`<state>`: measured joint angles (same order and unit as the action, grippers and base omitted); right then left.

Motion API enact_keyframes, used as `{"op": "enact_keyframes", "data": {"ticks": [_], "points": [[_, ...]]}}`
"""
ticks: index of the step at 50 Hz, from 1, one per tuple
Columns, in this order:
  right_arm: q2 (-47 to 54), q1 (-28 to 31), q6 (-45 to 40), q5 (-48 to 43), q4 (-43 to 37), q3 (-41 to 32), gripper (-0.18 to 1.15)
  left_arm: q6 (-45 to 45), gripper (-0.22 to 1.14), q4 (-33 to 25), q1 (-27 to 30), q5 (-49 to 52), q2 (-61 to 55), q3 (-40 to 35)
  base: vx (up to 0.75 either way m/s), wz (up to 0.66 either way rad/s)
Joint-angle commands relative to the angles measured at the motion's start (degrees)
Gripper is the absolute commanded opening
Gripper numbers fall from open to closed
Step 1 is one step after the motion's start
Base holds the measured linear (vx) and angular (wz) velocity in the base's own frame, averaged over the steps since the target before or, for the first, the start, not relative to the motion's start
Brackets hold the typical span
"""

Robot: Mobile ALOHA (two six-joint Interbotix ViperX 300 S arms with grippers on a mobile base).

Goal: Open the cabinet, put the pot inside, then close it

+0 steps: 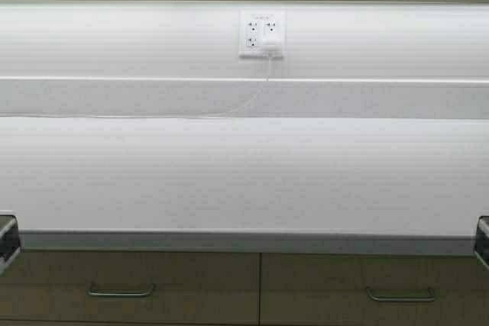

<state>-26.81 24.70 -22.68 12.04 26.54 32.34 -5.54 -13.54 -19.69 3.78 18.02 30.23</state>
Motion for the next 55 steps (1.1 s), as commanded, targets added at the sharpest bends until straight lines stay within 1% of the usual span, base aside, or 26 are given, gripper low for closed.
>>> {"op": "enact_keyframes", "data": {"ticks": [1,55], "points": [[-0.79,0.09,0.0,-0.26,0.09,-0.62,0.06,0.0,0.04,-0.09,0.09,-0.44,0.44,-0.62,0.0,0.0],[-0.79,0.09,0.18,-0.26,0.44,0.09,0.06,0.09,0.04,-0.18,-0.09,-1.05,0.26,-0.18,0.0,0.0]]}}
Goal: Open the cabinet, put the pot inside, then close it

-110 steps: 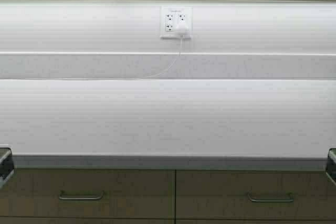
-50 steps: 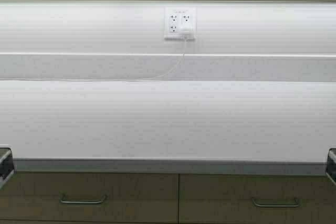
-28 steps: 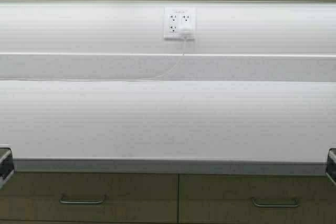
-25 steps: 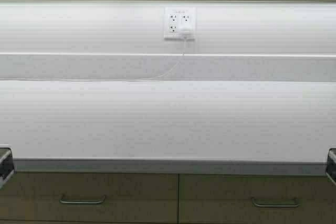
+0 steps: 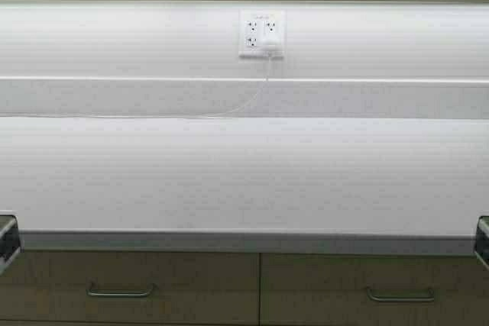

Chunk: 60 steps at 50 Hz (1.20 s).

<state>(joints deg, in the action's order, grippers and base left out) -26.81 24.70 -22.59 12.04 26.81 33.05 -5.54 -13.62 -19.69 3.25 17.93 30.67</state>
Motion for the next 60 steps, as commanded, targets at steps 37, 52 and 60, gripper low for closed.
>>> {"op": "enact_keyframes", "data": {"ticks": [37,52,60], "points": [[-0.79,0.09,0.09,-0.26,0.18,-0.44,0.06,0.09,0.04,0.0,-0.09,-0.7,-0.09,-0.53,0.0,0.0],[-0.79,0.09,0.18,-0.26,0.18,-0.35,0.06,0.09,0.04,0.0,-0.09,-0.7,-0.09,-0.44,0.0,0.0],[-0.79,0.09,0.09,-0.26,0.18,-0.35,0.06,0.09,0.04,-0.09,-0.09,-0.7,0.0,-0.44,0.0,0.0]]}}
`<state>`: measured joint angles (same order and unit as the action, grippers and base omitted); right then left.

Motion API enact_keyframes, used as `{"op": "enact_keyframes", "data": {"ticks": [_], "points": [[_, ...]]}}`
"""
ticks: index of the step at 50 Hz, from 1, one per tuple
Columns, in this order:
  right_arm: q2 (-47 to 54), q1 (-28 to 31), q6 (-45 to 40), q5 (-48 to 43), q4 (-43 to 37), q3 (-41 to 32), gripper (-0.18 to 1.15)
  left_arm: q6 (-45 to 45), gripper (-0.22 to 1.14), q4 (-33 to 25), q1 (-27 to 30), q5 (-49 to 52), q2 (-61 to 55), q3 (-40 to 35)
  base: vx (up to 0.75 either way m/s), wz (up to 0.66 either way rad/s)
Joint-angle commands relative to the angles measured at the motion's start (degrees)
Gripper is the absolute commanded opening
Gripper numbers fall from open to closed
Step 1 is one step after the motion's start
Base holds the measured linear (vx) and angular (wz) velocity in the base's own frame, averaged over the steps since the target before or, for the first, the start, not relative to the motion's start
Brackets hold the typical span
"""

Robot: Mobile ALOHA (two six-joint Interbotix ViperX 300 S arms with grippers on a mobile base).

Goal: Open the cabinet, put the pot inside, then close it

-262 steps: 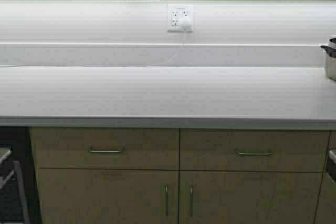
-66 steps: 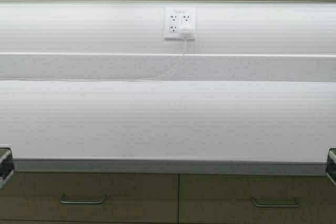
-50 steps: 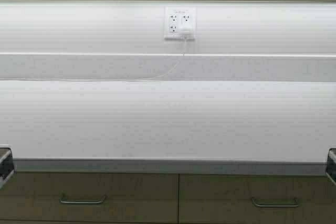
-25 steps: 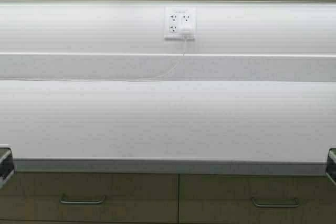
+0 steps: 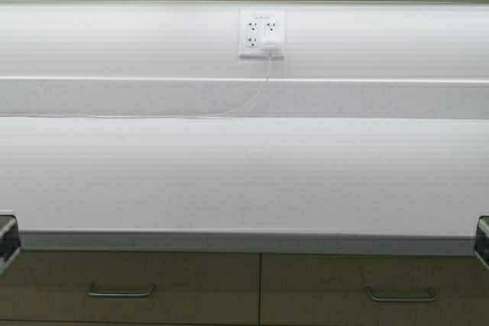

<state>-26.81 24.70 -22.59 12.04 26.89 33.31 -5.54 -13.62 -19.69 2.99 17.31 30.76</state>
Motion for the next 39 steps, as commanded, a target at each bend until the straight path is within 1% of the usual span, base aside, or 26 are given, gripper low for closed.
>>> {"op": "enact_keyframes", "data": {"ticks": [1,39], "points": [[-0.79,0.09,0.09,-0.26,0.09,-0.62,0.06,0.09,0.04,-0.09,-0.09,-0.44,0.53,-0.53,0.0,0.0],[-0.97,0.09,0.09,-0.26,0.09,-0.09,0.06,0.09,0.04,-0.09,-0.09,-0.44,0.88,-0.26,0.0,0.0]]}}
